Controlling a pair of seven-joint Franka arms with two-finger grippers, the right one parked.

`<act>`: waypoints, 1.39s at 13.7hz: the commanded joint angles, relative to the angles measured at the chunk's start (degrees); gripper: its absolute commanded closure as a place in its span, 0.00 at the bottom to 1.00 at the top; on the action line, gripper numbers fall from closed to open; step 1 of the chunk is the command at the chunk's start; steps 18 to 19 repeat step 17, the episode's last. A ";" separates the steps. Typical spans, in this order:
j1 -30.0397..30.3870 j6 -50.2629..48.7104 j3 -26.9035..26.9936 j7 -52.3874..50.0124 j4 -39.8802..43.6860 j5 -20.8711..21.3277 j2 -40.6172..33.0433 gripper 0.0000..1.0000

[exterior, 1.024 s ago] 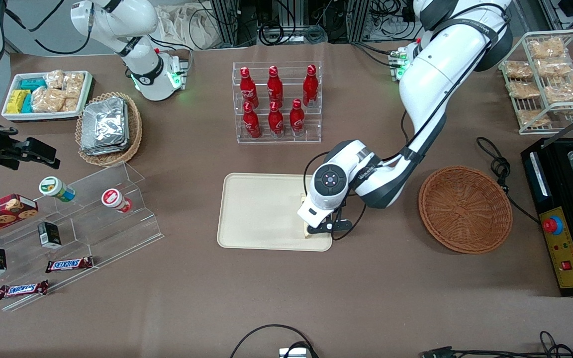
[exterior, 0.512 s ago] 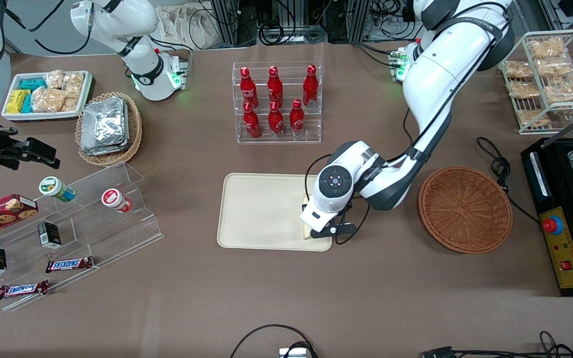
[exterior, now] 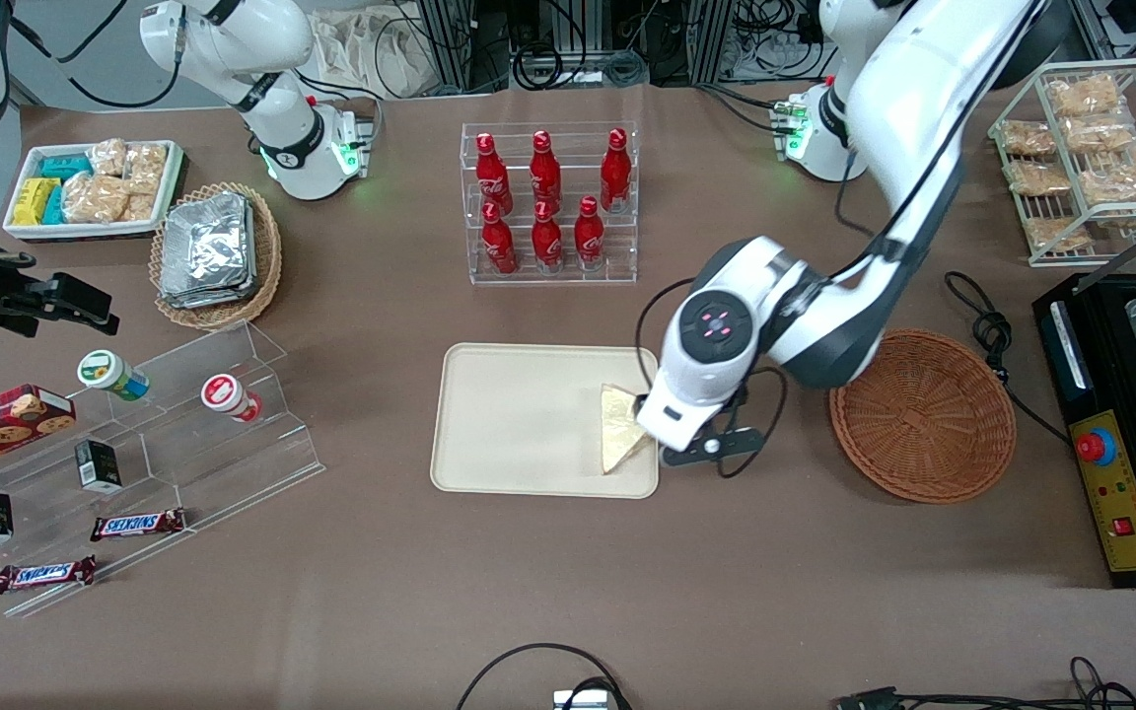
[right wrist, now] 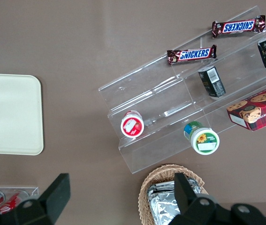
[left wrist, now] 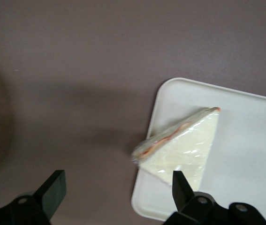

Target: Place sandwich from basket to tray

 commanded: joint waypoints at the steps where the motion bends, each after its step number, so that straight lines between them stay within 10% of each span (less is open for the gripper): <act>1: 9.14 6.36 -2.96 6.14 -18.85 -3.13 -14.09 0.00; 6: 24.63 0.27 -4.82 27.78 -25.34 -14.99 -27.31 0.00; 12: 34.14 -18.84 -4.55 28.68 -2.42 -14.22 -17.58 0.00; 19: 34.67 -18.14 -4.38 26.66 2.80 -11.41 -14.40 0.00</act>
